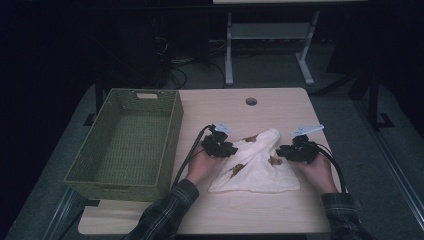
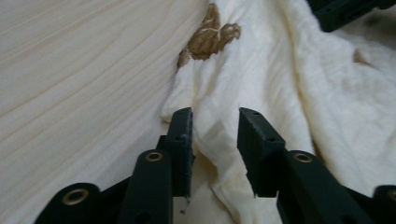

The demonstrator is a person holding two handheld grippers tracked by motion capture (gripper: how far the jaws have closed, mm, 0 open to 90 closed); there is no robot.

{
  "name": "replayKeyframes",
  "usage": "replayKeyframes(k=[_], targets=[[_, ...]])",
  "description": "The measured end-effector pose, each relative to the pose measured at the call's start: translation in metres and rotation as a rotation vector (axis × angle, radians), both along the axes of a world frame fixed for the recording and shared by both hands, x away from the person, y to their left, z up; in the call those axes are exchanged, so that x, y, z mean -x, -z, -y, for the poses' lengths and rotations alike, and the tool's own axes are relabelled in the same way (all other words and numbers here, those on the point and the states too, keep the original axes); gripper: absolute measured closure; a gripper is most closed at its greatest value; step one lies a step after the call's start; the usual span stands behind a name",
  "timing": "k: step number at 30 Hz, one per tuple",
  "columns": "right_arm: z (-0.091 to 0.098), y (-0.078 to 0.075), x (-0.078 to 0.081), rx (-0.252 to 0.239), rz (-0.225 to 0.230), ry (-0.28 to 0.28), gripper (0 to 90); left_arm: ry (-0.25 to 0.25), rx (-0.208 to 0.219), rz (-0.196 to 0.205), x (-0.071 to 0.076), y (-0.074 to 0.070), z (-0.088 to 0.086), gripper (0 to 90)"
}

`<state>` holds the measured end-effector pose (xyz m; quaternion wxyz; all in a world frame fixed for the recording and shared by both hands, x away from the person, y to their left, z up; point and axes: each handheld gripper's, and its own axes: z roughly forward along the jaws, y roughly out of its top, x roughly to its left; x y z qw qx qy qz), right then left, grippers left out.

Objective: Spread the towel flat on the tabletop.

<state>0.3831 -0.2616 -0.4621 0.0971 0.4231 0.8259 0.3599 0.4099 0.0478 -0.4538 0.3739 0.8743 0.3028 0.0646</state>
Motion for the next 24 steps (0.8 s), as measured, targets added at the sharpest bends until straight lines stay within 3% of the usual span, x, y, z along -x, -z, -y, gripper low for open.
replayKeyframes(k=[2,5,9,14,20,24], targets=[[-0.003,0.002,0.000,0.009,-0.007,-0.013,70.1,0.010,-0.006,0.001,-0.001,0.001,0.001,78.8],[-0.008,0.005,-0.001,0.042,0.000,-0.022,75.8,0.020,-0.038,0.004,-0.001,0.003,0.002,86.6],[-0.007,0.005,0.000,0.047,-0.002,-0.025,87.2,-0.007,-0.036,0.004,-0.001,0.000,-0.004,88.0],[0.001,0.002,0.004,0.079,0.012,0.002,88.7,-0.039,-0.074,0.009,0.000,-0.003,-0.020,88.2],[0.023,0.001,0.013,0.118,0.009,0.064,88.9,-0.114,-0.070,0.002,-0.001,-0.006,-0.039,88.2],[0.030,-0.002,0.022,0.112,0.011,0.054,88.9,-0.135,-0.084,-0.010,0.000,-0.005,-0.040,88.1]])
